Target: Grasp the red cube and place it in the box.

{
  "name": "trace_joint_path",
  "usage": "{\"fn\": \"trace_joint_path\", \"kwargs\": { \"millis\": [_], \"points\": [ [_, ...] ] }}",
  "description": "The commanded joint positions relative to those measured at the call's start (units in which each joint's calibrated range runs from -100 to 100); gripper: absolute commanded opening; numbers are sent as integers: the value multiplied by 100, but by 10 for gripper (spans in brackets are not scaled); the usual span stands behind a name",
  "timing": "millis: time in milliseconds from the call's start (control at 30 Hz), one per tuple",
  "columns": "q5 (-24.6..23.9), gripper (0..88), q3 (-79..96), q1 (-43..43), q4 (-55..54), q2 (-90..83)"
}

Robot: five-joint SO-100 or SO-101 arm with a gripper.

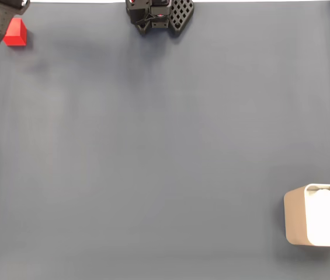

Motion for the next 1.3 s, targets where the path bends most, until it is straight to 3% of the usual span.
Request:
{"fn": "trace_joint_path", "kwargs": {
  "millis": [0, 1267],
  "points": [
    [49, 313, 43, 73, -208, 1],
    [132, 319, 518, 2, -1068, 616]
  ]
}}
